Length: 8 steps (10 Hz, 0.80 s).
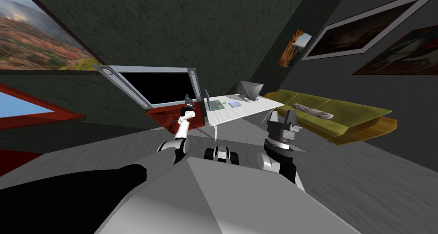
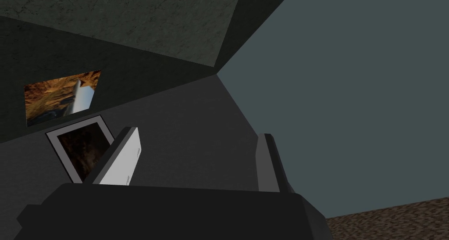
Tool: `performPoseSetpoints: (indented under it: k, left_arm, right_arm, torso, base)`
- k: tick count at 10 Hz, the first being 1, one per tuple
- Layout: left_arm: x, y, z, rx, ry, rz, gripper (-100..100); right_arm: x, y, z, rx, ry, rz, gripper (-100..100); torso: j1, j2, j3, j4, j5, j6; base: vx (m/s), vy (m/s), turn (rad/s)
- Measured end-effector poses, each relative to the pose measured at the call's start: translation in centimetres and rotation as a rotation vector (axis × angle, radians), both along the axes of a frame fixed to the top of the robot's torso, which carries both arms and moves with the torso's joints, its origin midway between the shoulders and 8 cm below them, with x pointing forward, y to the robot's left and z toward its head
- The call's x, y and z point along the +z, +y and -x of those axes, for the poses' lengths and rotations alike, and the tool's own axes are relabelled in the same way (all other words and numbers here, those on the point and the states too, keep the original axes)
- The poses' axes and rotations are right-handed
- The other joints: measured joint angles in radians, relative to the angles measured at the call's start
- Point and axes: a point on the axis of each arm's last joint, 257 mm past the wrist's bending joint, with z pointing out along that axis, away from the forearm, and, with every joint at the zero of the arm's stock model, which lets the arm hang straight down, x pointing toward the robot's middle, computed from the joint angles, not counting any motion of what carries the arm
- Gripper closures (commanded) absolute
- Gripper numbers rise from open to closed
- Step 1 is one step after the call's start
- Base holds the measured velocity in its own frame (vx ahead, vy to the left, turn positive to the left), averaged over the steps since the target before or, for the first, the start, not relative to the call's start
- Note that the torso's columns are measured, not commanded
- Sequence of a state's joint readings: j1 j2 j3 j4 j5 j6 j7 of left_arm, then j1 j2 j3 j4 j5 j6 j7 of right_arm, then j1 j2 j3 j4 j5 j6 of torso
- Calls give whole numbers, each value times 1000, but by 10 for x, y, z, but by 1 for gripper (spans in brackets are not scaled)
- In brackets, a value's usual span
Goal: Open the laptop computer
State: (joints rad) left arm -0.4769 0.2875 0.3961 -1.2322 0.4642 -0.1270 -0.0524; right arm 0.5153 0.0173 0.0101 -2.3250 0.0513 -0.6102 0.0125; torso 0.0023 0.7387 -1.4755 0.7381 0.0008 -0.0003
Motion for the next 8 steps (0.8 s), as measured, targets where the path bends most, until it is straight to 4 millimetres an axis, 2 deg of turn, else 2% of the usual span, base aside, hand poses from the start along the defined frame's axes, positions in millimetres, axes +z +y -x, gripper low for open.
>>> performPoseSetpoints:
  k: [5, 8]
  left_arm:
    - [-14, 0, -29, -18, 59, 87, -100]
    - [-27, -11, -50, -42, 105, 155, -100]
  right_arm:
    - [0, 0, 0, 0, 0, 0, 0]
    - [0, 0, 0, 0, 0, 0, 0]
  torso:
    - [-2, -1, -1, 0, -1, 0]
    - [-5, -1, -1, 0, -1, 0]
  base:
    - [32, -102, 22]
    - [35, -146, 33]
